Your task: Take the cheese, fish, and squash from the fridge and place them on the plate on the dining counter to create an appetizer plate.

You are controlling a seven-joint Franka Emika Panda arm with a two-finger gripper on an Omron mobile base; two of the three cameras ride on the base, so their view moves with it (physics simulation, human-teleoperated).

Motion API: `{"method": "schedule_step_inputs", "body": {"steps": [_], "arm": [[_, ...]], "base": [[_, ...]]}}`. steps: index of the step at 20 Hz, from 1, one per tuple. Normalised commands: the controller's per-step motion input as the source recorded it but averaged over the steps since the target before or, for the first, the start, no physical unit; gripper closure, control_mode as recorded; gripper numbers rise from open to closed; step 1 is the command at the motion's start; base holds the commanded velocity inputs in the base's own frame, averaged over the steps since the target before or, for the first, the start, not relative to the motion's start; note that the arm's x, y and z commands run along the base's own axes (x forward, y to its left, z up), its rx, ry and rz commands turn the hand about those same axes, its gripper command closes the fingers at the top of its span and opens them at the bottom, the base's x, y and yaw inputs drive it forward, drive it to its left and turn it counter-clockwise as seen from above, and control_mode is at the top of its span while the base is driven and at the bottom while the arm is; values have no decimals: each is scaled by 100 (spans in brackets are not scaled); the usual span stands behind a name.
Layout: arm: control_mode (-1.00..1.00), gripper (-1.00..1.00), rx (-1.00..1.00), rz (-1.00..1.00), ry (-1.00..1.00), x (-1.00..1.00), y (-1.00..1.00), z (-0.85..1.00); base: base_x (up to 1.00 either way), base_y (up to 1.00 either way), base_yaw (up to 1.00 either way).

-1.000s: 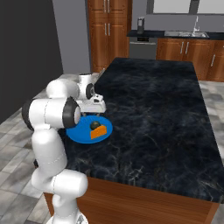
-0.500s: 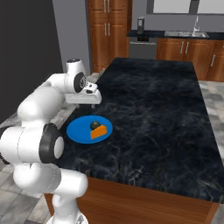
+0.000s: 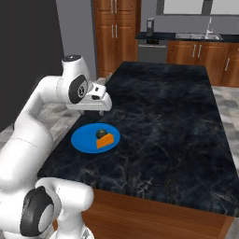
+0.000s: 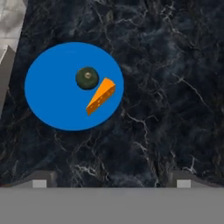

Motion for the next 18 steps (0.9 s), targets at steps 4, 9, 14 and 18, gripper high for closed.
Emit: {"method": "schedule_step_inputs", "body": {"steps": [4,9,14,18], "arm": [[-100,-100,0,0,0,-100,-32,21],[-100,-100,0,-1,6,-63,-19,3],[100,-100,0,-1,0,-12,-4,0],[100,-100,0,0,0,0,0,0]], "base": [[0,0,0],[0,0,0],[-75,-24,-9],[-100,-57,-33]]}}
